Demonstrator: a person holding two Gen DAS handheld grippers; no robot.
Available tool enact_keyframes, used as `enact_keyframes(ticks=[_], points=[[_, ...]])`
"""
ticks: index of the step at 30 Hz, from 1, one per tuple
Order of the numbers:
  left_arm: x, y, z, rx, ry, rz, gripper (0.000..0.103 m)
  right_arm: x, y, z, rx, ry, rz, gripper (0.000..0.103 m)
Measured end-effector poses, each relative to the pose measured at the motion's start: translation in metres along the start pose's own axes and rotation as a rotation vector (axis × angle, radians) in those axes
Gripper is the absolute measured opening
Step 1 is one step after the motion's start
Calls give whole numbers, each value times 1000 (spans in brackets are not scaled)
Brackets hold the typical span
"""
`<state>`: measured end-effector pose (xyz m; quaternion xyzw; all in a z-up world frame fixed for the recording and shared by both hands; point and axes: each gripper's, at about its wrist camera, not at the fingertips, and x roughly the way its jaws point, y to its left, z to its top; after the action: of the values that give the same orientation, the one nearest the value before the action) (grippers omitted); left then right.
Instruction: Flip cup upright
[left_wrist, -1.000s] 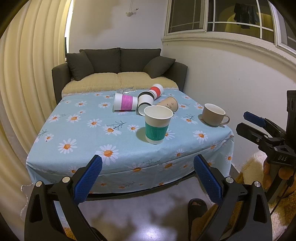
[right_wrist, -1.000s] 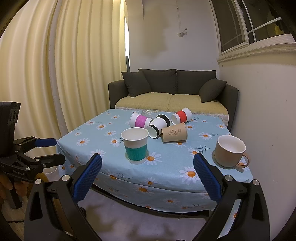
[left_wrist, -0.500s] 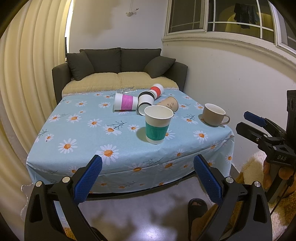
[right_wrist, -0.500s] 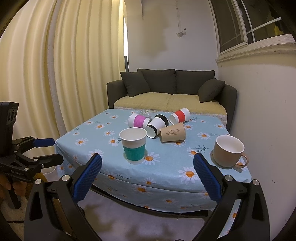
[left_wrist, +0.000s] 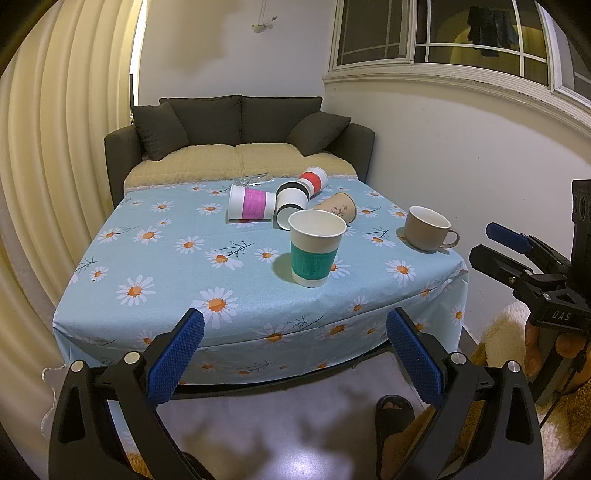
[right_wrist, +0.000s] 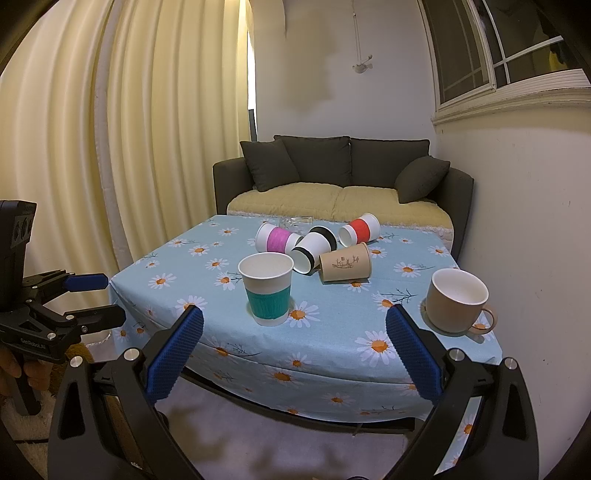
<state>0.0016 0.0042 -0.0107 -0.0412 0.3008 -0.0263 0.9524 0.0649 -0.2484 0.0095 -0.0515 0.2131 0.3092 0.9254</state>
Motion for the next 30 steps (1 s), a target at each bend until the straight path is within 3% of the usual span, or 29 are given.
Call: enact_keyframes(ticks=[30], points=[[-10,2,0,-14,-36,-4,96,-2,-1,0,0,-20,1,98]])
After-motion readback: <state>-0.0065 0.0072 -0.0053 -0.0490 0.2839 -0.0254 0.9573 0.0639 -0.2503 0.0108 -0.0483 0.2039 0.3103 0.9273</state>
